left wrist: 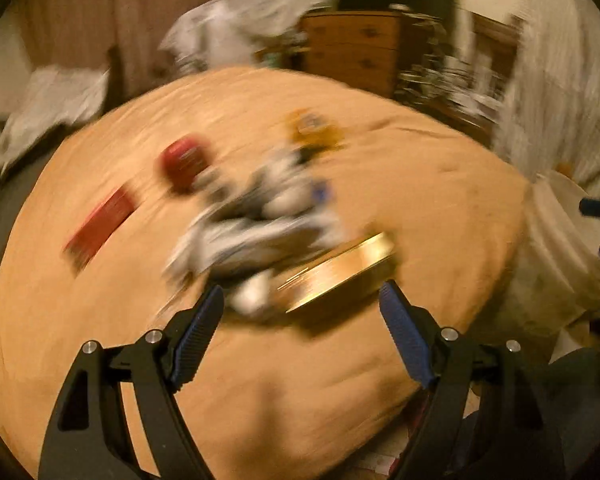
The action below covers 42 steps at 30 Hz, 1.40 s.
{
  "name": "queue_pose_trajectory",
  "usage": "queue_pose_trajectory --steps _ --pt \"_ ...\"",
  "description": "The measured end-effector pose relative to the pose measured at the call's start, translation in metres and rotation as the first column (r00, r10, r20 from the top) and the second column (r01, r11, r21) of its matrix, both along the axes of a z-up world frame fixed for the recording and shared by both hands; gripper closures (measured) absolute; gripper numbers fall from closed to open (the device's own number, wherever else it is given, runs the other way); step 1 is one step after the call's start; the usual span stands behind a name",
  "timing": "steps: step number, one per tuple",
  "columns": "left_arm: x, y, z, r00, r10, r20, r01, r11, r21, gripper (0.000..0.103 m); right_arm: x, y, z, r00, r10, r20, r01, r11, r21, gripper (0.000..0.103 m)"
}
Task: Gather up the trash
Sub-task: 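Move both open tools back over the trash pile on the bed, then grasp the gold cigarette box with the right tool while the left tool approaches the cream cube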
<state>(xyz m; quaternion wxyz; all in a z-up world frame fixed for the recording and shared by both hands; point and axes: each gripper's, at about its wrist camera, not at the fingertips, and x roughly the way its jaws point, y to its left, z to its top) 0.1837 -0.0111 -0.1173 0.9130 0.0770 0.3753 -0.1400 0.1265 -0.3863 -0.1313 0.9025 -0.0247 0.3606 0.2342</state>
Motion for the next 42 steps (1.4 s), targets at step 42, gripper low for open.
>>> queue_pose_trajectory --steps 42 --pt "-0.032 0.209 -0.060 0.907 0.413 -0.087 -0.421 0.901 -0.106 0.019 0.135 0.225 -0.068 0.902 0.301 -0.310 -0.391 0.874 -0.288 0.071"
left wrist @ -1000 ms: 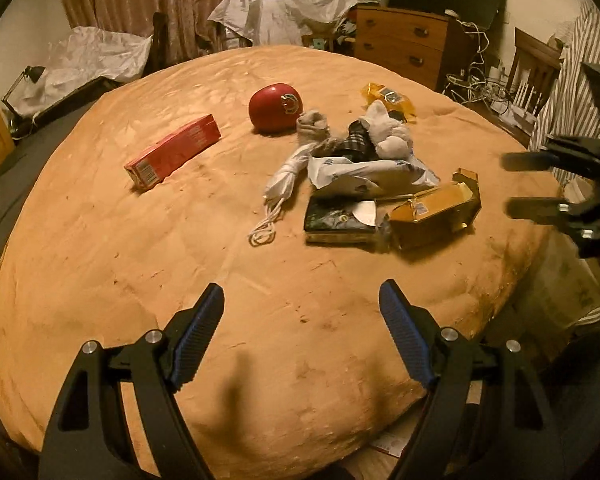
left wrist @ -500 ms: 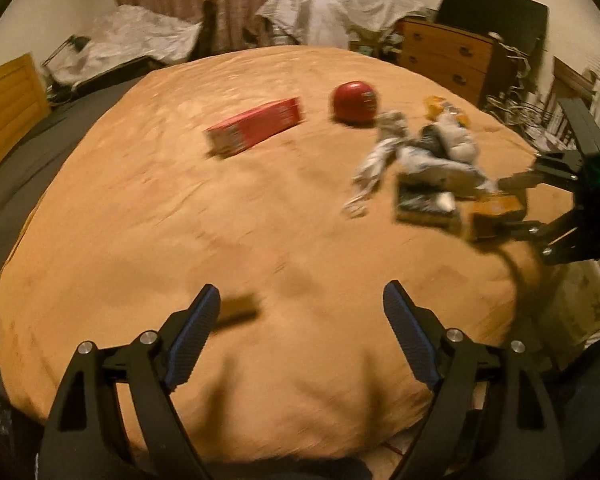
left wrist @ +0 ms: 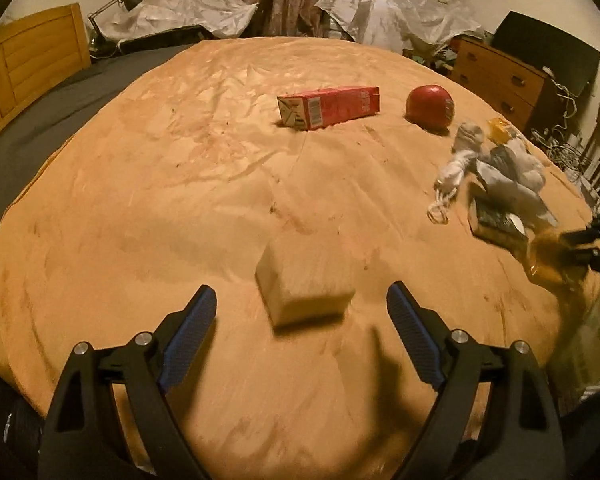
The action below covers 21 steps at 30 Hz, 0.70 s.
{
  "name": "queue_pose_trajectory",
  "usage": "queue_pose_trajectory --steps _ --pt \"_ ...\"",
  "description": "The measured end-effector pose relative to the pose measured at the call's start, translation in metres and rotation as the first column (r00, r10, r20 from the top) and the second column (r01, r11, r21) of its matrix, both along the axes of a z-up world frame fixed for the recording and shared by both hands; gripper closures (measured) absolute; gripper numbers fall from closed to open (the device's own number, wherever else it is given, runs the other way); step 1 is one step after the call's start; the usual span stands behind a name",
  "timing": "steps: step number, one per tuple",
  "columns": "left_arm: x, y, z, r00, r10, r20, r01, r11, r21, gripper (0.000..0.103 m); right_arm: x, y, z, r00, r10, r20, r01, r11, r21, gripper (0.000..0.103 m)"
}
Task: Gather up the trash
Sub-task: 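Grasp the gold cigarette box with the right tool while the left tool approaches the cream cube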
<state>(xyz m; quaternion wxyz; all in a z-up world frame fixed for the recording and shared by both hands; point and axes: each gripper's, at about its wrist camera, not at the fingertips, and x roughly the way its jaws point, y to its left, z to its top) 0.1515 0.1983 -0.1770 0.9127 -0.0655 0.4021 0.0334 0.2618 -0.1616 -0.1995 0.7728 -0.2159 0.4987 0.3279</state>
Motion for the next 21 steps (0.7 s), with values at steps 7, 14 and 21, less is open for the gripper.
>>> queue_pose_trajectory --steps 7,14,21 --pt "0.016 -0.009 -0.014 0.996 0.003 -0.094 -0.001 1.000 0.014 0.026 -0.001 0.004 -0.008 0.999 0.004 -0.039 -0.003 1.000 0.019 0.070" --pt "0.016 -0.006 -0.017 0.992 0.025 -0.121 -0.026 1.000 -0.003 0.030 -0.003 0.013 -0.006 1.000 0.009 -0.015 -0.008 0.999 0.043 0.037" --pt "0.017 -0.011 -0.018 0.991 0.038 -0.131 -0.037 0.999 0.012 0.032 -0.028 0.047 -0.016 0.981 0.181 0.069 -0.169 0.973 -0.158 0.037"
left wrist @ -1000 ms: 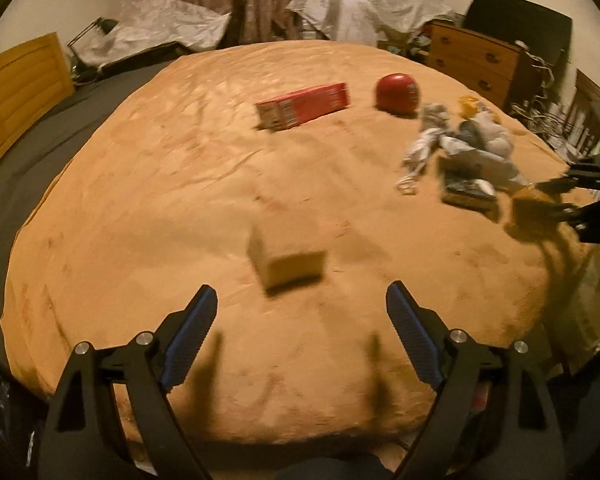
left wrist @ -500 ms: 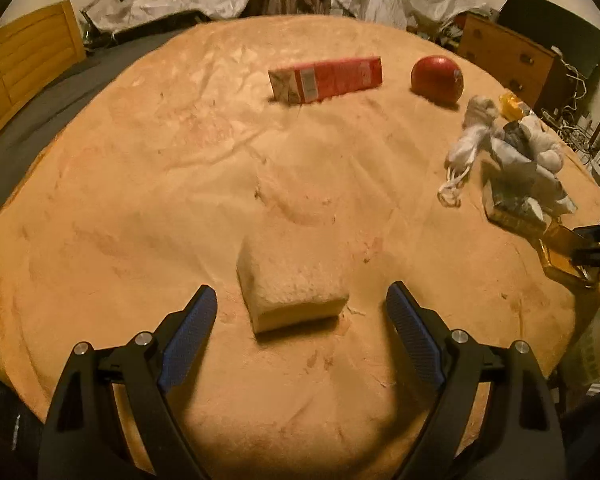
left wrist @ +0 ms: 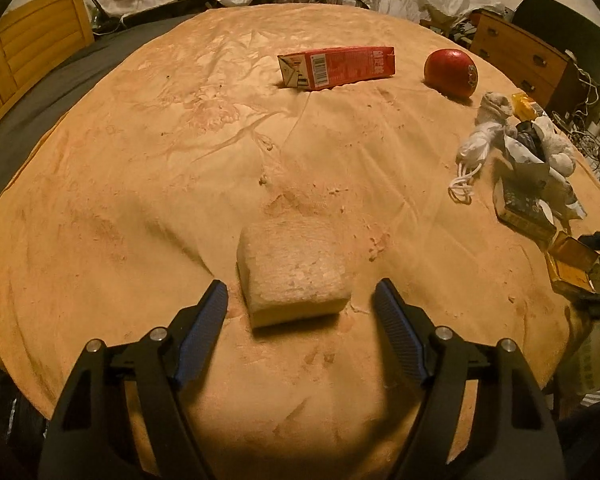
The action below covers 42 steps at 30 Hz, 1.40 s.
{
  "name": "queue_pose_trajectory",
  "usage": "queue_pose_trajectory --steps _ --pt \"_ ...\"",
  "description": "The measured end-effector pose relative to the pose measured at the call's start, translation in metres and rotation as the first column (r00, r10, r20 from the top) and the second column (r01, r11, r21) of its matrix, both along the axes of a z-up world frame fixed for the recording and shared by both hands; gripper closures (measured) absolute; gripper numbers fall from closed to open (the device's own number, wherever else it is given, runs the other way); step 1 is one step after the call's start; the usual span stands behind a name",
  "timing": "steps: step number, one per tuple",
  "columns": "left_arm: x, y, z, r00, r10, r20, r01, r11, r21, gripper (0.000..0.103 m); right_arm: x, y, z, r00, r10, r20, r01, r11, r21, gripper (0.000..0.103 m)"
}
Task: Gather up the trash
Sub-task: 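Grasp the gold cigarette box with the right tool while the left tool approaches the cream cube, then grasp the cream cube with the left tool while the right tool lifts the gold box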
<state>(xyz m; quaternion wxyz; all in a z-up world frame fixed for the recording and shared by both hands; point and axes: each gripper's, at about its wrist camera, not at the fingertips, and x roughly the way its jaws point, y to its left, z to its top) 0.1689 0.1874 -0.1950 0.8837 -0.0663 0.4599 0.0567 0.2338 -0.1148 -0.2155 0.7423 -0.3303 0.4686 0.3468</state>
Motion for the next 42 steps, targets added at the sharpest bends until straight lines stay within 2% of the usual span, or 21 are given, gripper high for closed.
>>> queue_pose_trajectory --steps 3,5,7,12,18,23,29,35,37,40,42 --pt "0.001 -0.001 0.001 1.000 0.007 0.000 -0.007 1.000 0.002 0.044 0.003 0.002 -0.009 1.000 -0.013 -0.012 0.013 1.000 -0.017 0.039" --pt "0.000 0.002 0.003 1.000 0.016 0.002 -0.016 1.000 0.002 0.058 0.004 -0.001 -0.007 0.999 -0.037 -0.019 0.037 0.999 0.011 0.049" --pt "-0.001 0.006 0.005 1.000 0.024 0.010 -0.024 0.999 -0.026 0.061 -0.001 -0.004 -0.003 0.998 -0.056 0.006 0.056 0.998 0.025 0.056" --pt "-0.009 -0.005 0.014 0.998 0.026 0.052 -0.024 0.999 -0.022 0.063 -0.017 -0.029 0.008 0.989 -0.145 0.020 0.141 0.979 0.146 0.058" --pt "-0.025 -0.055 0.051 0.986 -0.037 0.162 0.029 0.998 0.047 0.064 -0.044 -0.061 0.040 0.950 -0.305 0.063 0.265 0.899 0.350 0.058" --pt "-0.048 -0.114 0.098 0.946 -0.116 0.304 0.084 0.990 0.116 0.063 -0.064 -0.082 0.076 0.894 -0.433 0.116 0.323 0.802 0.503 0.058" --pt "-0.075 -0.163 0.142 0.880 -0.145 0.453 0.075 0.983 0.169 0.063 -0.098 -0.103 0.116 0.814 -0.538 0.217 0.319 0.728 0.607 0.058" --pt "-0.094 -0.180 0.164 0.819 -0.106 0.563 0.006 0.984 0.176 0.063 -0.130 -0.126 0.141 0.735 -0.620 0.275 0.295 0.657 0.694 0.056" --pt "-0.097 -0.184 0.165 0.808 -0.099 0.581 -0.005 0.984 0.176 0.063 -0.138 -0.133 0.145 0.710 -0.643 0.288 0.287 0.637 0.716 0.056" --pt "-0.106 -0.193 0.165 0.793 -0.102 0.601 -0.015 0.982 0.188 0.063 -0.150 -0.143 0.150 0.687 -0.666 0.292 0.275 0.610 0.743 0.056" --pt "-0.108 -0.195 0.165 0.781 -0.098 0.617 -0.030 0.981 0.194 0.063 -0.158 -0.146 0.152 0.677 -0.671 0.303 0.265 0.606 0.750 0.056"
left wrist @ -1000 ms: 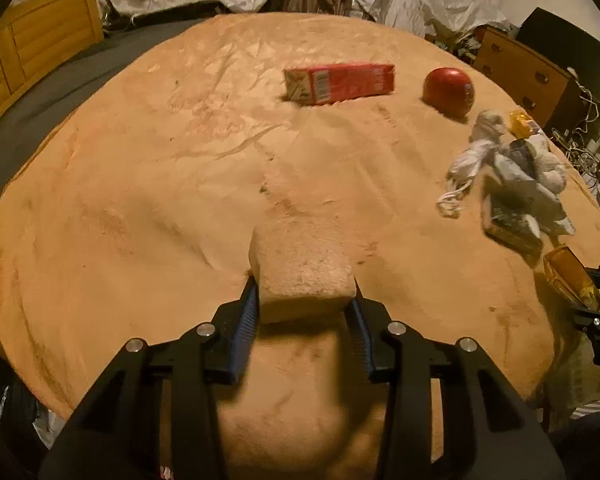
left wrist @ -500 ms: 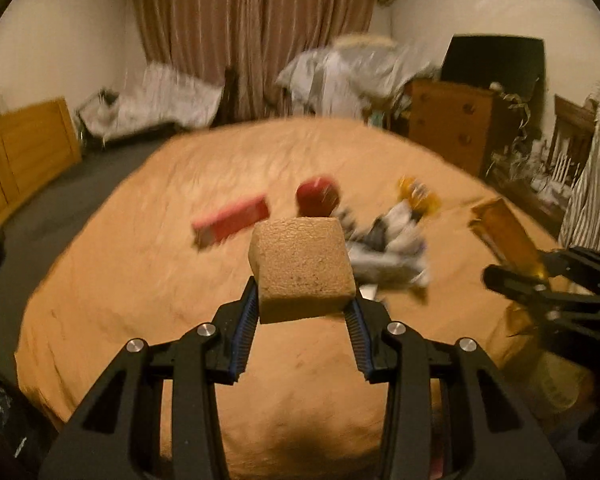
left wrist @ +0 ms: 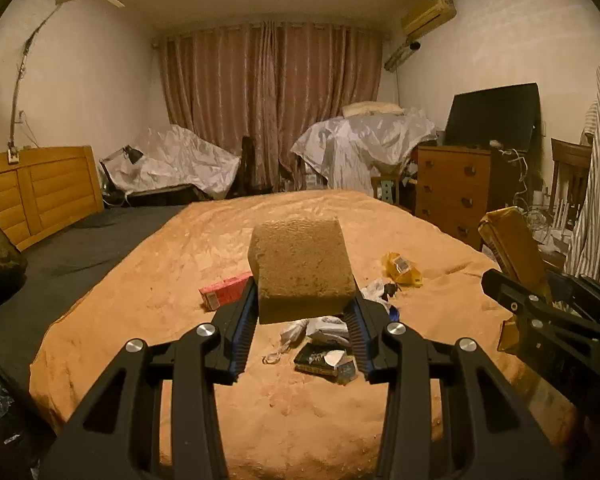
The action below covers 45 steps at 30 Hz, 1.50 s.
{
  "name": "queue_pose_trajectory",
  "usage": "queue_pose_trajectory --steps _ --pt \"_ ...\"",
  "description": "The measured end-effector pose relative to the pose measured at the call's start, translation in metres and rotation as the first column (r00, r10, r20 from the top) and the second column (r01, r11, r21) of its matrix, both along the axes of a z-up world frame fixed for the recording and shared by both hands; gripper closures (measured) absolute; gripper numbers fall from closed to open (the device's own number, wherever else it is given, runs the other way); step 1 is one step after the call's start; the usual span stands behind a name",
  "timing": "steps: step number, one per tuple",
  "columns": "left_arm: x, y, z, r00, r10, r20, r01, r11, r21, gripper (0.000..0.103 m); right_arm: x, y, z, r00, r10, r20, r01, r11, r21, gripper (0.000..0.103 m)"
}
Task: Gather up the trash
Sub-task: 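Grasp the cream cube with the left tool while the right tool lifts the gold box, then carry the cream cube and gold box over the white bucket with both tools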
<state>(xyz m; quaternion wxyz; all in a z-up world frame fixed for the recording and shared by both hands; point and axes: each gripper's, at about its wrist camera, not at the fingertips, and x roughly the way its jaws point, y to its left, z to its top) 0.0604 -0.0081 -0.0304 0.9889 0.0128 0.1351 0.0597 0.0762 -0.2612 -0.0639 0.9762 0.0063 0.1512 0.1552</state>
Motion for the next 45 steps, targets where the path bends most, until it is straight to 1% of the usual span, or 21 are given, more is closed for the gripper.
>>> queue_pose_trajectory --steps 6,16,23,31,37,40,43,45 --pt "-0.005 -0.003 0.002 1.000 0.010 0.011 -0.010 1.000 -0.005 0.063 -0.009 -0.003 0.003 1.000 -0.003 0.018 0.003 1.000 0.006 0.055" --pt "-0.006 -0.005 0.003 1.000 -0.001 0.006 0.001 1.000 -0.005 0.063 -0.007 -0.001 0.003 1.000 -0.002 0.017 0.002 1.000 0.005 0.055" --pt "0.000 -0.019 0.007 0.999 -0.044 0.003 0.044 0.999 -0.010 0.063 -0.011 -0.015 0.011 1.000 -0.029 0.010 0.029 1.000 -0.006 0.055" --pt "0.016 -0.066 0.014 0.988 -0.153 0.001 0.153 0.988 -0.013 0.063 -0.012 -0.080 0.027 0.990 -0.139 -0.003 0.139 0.990 -0.017 0.055" --pt "0.024 -0.124 0.020 0.959 -0.283 -0.013 0.283 0.959 -0.027 0.063 -0.016 -0.154 0.037 0.968 -0.251 -0.022 0.250 0.967 -0.044 0.055" --pt "0.031 -0.157 0.021 0.934 -0.354 -0.034 0.353 0.935 -0.040 0.063 -0.017 -0.197 0.038 0.950 -0.308 -0.045 0.305 0.950 -0.062 0.055" --pt "0.038 -0.191 0.019 0.903 -0.426 -0.064 0.422 0.904 -0.062 0.063 -0.021 -0.242 0.037 0.927 -0.365 -0.082 0.358 0.930 -0.084 0.055" --pt "0.041 -0.216 0.017 0.876 -0.476 -0.084 0.471 0.879 -0.072 0.063 -0.020 -0.277 0.034 0.909 -0.400 -0.121 0.390 0.916 -0.097 0.055"
